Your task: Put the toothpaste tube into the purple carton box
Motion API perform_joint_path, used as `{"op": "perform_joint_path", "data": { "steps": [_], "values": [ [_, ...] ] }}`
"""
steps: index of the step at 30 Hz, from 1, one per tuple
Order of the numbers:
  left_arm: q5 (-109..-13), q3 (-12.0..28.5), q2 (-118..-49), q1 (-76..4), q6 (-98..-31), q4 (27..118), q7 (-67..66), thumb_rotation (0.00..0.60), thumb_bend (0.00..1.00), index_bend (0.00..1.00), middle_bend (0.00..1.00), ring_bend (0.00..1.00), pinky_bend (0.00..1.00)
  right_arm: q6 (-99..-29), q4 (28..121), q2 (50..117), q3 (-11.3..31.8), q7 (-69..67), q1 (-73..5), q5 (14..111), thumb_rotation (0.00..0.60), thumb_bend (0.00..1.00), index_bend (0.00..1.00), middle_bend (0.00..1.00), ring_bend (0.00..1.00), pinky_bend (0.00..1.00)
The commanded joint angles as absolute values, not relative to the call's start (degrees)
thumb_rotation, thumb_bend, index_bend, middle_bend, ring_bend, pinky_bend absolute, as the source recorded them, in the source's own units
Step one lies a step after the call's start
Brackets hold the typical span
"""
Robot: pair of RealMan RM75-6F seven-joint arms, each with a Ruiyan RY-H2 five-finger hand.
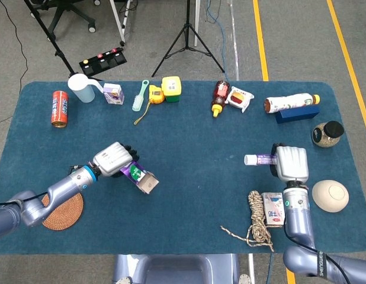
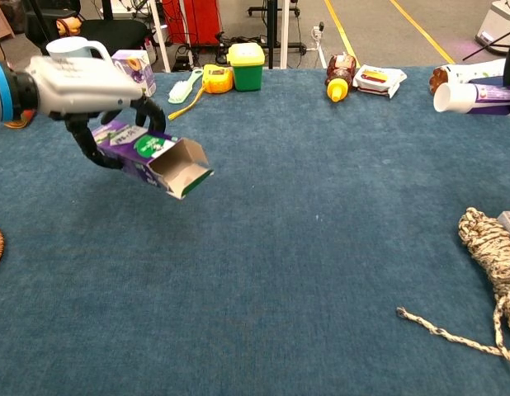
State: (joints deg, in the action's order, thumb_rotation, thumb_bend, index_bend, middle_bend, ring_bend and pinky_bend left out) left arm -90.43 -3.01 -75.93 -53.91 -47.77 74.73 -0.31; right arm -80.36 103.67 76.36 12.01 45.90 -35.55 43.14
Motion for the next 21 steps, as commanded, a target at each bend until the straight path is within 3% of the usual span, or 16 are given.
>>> {"op": "perform_joint_path", "data": {
  "steps": [1, 10, 21],
  "values": [
    [-77.72, 3.56, -67.39, -55.63, -42.13, 88.09, -15.38, 0.600, 0.31, 0.54, 0.37, 0.33, 0.55, -81.22, 105.26, 76.26, 11.43, 47.63, -35.84, 44.21, 0.600, 0.72, 0.70, 0.85, 0.88, 0.87],
    [-53.77, 6.15, -66.76, -60.66, -44.79, 99.69, -38.72, 0.600, 0.31, 0.55, 0.37, 0.33, 0.55, -81.73, 107.31, 76.19, 12.08, 50.37, -36.83, 44.25, 0.600, 0.72, 0.70, 0.85, 0.88, 0.87],
    [-37.70, 6.57, -72.63, -66.94, -50.77, 101.92, -48.71, 0.600, 0.32, 0.57, 0.37, 0.33, 0.56, -82.97, 109.94, 77.61, 12.95, 53.66, -38.48, 43.73, 0.600, 0.73, 0.70, 0.85, 0.88, 0.87]
  ]
}}
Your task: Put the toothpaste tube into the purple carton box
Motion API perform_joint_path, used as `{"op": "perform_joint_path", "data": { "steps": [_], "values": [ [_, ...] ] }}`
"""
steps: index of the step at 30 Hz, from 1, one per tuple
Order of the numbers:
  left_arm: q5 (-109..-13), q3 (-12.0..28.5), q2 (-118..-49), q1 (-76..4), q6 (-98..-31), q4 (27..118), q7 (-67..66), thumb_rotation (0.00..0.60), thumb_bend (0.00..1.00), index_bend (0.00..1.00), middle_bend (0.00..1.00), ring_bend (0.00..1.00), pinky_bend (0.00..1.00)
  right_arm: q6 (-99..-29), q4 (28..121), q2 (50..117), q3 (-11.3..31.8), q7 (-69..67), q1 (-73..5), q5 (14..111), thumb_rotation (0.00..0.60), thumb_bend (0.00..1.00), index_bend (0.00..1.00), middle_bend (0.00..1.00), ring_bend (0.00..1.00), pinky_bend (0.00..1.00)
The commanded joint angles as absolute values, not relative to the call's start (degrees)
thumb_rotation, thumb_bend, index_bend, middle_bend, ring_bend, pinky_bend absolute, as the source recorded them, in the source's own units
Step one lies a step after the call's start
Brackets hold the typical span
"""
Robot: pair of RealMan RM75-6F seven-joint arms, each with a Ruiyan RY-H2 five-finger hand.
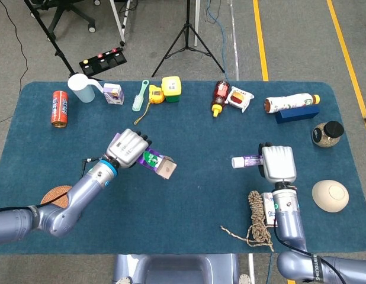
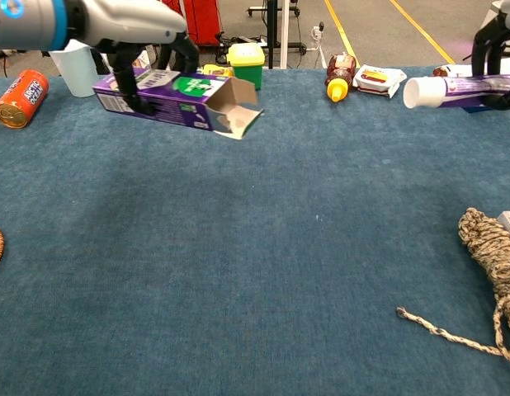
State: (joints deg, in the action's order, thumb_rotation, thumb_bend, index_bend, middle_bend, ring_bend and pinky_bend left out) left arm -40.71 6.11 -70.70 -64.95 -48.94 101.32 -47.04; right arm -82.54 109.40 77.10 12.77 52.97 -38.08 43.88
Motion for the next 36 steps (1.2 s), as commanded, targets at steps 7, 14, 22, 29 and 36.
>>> {"op": "perform_joint_path", "data": {
  "steps": [7, 14, 22, 29, 36],
  "values": [
    [-34.09, 6.82, -75.87, -69.66, -52.75, 101.81, -50.83, 0.600, 0.32, 0.58, 0.37, 0.33, 0.56, -83.81, 111.38, 80.21, 14.11, 56.37, -40.38, 42.10, 0.600, 0.73, 0.70, 0.85, 0.88, 0.87],
    [-30.83, 6.86, -78.99, -71.67, -53.87, 100.72, -51.81, 0.600, 0.32, 0.58, 0.37, 0.35, 0.61, -85.22, 113.81, 81.62, 15.19, 58.80, -42.07, 41.21, 0.600, 0.73, 0.70, 0.85, 0.88, 0.87],
    [-26.33, 7.85, -81.72, -74.60, -54.85, 99.27, -53.27, 0.600, 0.32, 0.58, 0.38, 0.36, 0.65, -87.59, 116.91, 82.76, 15.43, 61.59, -43.45, 41.16, 0.600, 0.73, 0.70, 0.85, 0.88, 0.87],
    [-22.86, 8.54, -82.50, -76.10, -56.21, 99.31, -53.14, 0.600, 0.32, 0.58, 0.38, 0.36, 0.66, -89.56, 117.33, 85.40, 15.39, 64.27, -44.95, 39.91, 0.600, 0.73, 0.70, 0.85, 0.88, 0.87],
    [-21.86, 8.83, -82.49, -76.67, -56.86, 99.97, -52.59, 0.600, 0.32, 0.58, 0.39, 0.37, 0.68, -91.34, 116.62, 87.34, 15.52, 66.32, -45.96, 38.85, 0.600, 0.73, 0.70, 0.85, 0.88, 0.87]
  ]
}}
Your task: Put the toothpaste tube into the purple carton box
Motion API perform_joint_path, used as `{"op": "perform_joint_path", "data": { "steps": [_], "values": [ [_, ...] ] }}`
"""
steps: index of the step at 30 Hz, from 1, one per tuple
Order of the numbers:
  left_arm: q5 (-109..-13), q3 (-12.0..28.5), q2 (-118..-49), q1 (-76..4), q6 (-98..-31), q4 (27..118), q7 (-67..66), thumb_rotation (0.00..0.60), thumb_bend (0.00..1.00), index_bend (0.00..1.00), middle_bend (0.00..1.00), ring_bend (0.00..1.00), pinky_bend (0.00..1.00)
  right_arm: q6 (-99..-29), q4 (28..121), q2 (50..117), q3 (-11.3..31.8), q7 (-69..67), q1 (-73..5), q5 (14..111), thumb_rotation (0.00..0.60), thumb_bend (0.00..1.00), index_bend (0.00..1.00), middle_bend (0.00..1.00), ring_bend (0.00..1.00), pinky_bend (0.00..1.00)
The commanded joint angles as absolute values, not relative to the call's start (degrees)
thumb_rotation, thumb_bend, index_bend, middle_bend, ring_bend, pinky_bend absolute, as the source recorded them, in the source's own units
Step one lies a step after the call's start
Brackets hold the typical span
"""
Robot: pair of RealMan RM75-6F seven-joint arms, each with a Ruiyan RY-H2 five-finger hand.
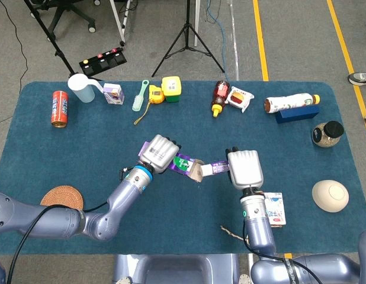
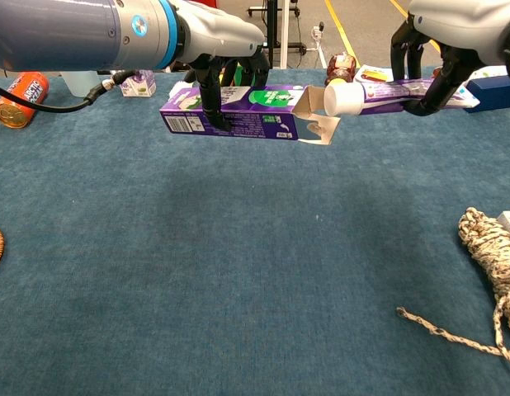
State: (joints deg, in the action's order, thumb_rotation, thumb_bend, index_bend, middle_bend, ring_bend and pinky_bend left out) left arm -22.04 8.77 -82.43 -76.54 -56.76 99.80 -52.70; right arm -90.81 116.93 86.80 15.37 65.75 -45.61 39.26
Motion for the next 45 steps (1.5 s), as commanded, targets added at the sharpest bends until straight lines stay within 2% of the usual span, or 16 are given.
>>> {"op": "perform_joint_path", "data": {
  "steps": [1, 13, 31, 45],
  "values": [
    [-21.74, 8.83, -82.53, -76.76, -56.95, 100.06, -52.56, 0.600, 0.32, 0.58, 0.40, 0.38, 0.69, -91.71, 116.49, 87.65, 15.64, 66.70, -46.13, 38.60, 0.600, 0.73, 0.70, 0.85, 0.88, 0.87],
    [-19.67, 9.40, -83.77, -77.69, -58.43, 100.11, -51.90, 0.600, 0.32, 0.58, 0.41, 0.42, 0.75, -97.01, 116.83, 90.62, 16.67, 72.31, -47.97, 35.78, 0.600, 0.73, 0.70, 0.85, 0.88, 0.88],
    [-14.01, 10.90, -85.23, -78.51, -61.51, 100.45, -51.77, 0.600, 0.32, 0.58, 0.41, 0.44, 0.76, -103.31, 115.29, 95.56, 15.53, 78.29, -50.12, 37.69, 0.600, 0.73, 0.70, 0.85, 0.92, 0.91],
    [-12.73, 12.09, -86.27, -78.69, -60.90, 101.26, -50.51, 0.600, 0.31, 0.58, 0.41, 0.44, 0.76, -104.68, 113.25, 97.99, 16.21, 81.45, -51.36, 38.20, 0.600, 0.73, 0.70, 0.85, 0.92, 0.92]
  ]
}}
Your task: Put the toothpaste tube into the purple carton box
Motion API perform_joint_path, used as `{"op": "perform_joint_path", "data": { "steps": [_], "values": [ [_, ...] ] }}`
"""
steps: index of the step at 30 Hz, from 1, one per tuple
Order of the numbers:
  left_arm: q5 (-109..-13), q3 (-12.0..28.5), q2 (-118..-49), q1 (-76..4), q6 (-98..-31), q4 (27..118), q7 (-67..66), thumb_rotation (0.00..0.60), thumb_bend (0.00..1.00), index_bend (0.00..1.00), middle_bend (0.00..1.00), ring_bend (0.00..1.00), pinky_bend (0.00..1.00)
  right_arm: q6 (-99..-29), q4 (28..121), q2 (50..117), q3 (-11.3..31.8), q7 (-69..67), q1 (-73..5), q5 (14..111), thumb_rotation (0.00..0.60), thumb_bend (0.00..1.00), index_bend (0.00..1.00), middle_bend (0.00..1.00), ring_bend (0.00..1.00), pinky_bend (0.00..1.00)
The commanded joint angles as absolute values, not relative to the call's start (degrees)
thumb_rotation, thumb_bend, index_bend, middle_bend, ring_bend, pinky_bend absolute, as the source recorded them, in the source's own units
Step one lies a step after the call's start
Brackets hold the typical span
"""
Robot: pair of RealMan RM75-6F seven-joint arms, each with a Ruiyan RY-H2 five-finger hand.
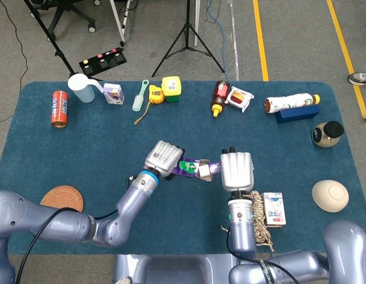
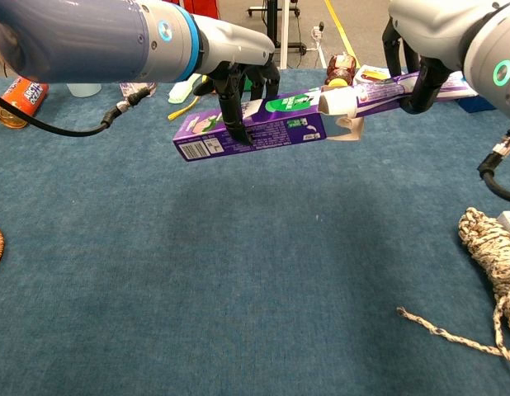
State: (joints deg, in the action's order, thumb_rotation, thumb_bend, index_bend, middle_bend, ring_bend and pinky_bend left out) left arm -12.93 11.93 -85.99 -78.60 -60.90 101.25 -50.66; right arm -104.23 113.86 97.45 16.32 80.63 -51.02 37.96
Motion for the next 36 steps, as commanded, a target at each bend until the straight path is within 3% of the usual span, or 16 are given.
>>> {"op": "perform_joint_path", "data": {
  "steps": [1, 18, 36],
  "values": [
    [-12.63, 12.16, -86.38, -78.74, -60.92, 101.26, -50.48, 0.600, 0.31, 0.58, 0.41, 0.44, 0.76, -104.89, 112.98, 98.19, 16.13, 81.79, -51.46, 38.36, 0.600, 0.73, 0.70, 0.85, 0.92, 0.92],
    [-6.12, 14.54, -87.61, -80.14, -63.25, 100.66, -51.68, 0.600, 0.31, 0.58, 0.43, 0.48, 0.82, -109.44, 107.69, 102.42, 13.32, 88.01, -52.28, 43.05, 0.600, 0.73, 0.70, 0.86, 0.93, 0.93],
    [-4.74, 15.74, -87.15, -80.09, -63.84, 101.19, -52.17, 0.600, 0.31, 0.58, 0.43, 0.48, 0.82, -108.79, 103.02, 105.22, 12.44, 92.24, -51.64, 45.74, 0.600, 0.73, 0.70, 0.86, 0.93, 0.94]
  ]
}}
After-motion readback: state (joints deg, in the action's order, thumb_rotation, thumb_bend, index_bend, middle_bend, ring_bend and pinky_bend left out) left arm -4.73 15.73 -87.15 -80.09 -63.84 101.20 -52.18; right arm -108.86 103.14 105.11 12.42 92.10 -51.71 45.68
